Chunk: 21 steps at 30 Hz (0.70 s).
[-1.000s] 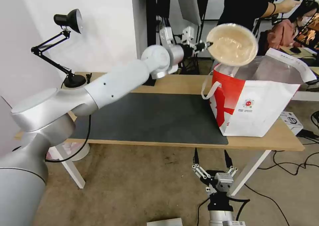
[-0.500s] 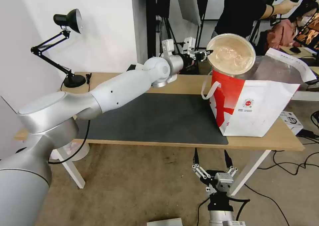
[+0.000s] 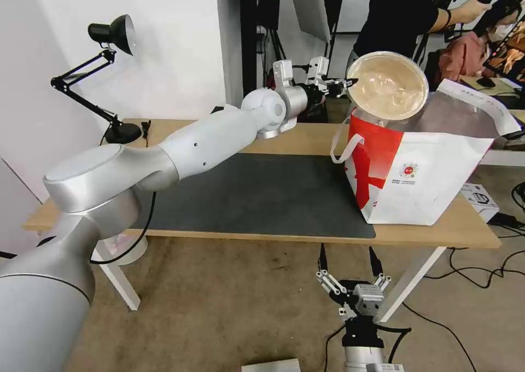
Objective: Pick up the trash from the table and place it into the takeout bag.
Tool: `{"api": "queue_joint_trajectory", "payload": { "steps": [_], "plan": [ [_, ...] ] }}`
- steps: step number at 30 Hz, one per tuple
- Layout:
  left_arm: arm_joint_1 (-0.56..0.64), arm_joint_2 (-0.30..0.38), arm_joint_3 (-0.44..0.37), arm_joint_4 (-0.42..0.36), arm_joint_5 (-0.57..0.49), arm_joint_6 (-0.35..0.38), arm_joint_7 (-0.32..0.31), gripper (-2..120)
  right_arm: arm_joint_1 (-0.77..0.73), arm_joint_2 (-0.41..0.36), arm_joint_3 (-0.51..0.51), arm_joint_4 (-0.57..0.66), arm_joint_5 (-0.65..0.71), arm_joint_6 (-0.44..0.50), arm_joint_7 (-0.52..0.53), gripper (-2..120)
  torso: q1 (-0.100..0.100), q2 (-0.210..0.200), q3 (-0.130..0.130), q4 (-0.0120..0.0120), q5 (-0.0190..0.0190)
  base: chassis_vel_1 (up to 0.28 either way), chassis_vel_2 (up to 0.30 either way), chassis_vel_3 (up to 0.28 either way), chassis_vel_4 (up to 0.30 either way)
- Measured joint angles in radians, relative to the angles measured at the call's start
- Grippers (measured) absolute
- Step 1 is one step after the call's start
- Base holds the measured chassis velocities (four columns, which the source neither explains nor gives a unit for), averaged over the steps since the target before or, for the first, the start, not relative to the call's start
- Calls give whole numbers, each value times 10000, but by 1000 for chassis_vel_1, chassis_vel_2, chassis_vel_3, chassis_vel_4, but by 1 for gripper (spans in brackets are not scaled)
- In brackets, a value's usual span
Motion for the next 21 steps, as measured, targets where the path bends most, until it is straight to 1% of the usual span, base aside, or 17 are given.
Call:
{"api": "queue_joint_trajectory", "payload": {
  "steps": [3, 13, 17, 21],
  "plan": [
    [6, -53, 58, 151, 316, -137, 523, 0, 0, 0, 0, 0, 0, 0, 1, 100, 0, 0, 0, -1, 1, 0, 0, 0, 0],
    [100, -160, 237, 411, 926, -321, 1051, 0, 0, 0, 0, 0, 0, 0, 1, 100, 0, 0, 0, 0, 0, 0, 0, 0, 0],
    [97, -155, 386, 544, 1234, -407, 1373, 0, 0, 0, 0, 0, 0, 0, 0, 100, 0, 0, 0, 0, 0, 0, 0, 0, 0],
    [72, -136, 416, 637, 1383, -418, 1525, 0, 0, 0, 0, 0, 0, 0, 0, 100, 0, 0, 0, 0, 0, 0, 0, 0, 0]
  ]
}}
